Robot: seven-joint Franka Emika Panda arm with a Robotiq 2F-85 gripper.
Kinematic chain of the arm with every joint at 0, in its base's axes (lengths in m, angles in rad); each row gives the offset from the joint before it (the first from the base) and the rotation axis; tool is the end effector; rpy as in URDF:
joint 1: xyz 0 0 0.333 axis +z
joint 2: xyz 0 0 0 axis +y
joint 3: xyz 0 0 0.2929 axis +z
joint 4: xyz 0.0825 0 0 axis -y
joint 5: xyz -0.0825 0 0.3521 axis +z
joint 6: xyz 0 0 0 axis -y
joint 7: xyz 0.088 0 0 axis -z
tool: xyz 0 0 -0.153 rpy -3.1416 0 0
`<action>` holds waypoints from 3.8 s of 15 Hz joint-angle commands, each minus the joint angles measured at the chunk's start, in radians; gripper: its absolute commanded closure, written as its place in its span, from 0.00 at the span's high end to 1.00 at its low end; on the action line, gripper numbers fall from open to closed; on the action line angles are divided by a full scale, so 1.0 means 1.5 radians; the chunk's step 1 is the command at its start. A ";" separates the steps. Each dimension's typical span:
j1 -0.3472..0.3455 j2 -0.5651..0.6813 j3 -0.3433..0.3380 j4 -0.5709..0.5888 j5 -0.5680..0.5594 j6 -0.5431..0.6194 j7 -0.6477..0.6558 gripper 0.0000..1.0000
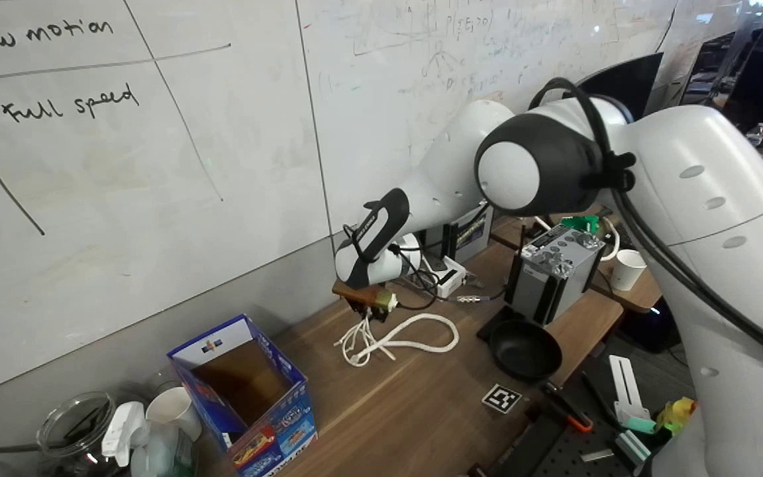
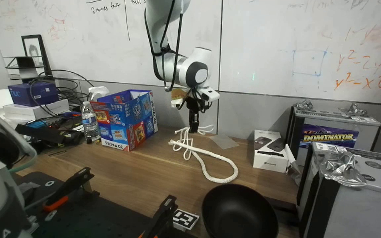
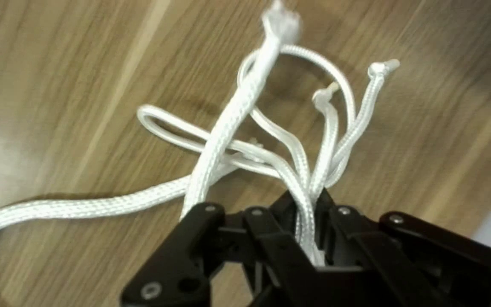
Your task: Pick up the ropes from the table and put them in the box
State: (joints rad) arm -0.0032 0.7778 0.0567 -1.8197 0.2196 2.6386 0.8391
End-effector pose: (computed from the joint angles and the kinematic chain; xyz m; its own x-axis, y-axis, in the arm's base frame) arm 0.6107 0.0322 0.0766 0.5482 -0.8307 -0.0972 -0.8351 -0.5372 -0.1187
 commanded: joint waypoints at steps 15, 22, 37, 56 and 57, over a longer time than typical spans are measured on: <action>0.120 -0.422 0.060 0.030 -0.008 -0.349 -0.099 0.03; 0.178 -0.368 0.088 0.129 -0.060 -0.375 -0.069 0.03; 0.213 -0.199 0.089 0.179 -0.044 -0.294 -0.251 0.04; 0.195 -0.148 0.103 0.177 -0.002 -0.350 -0.443 0.53; 0.195 -0.150 0.099 0.175 -0.005 -0.352 -0.436 0.62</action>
State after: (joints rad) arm 0.2960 0.5514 0.2098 -1.5852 0.2154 2.1450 0.1871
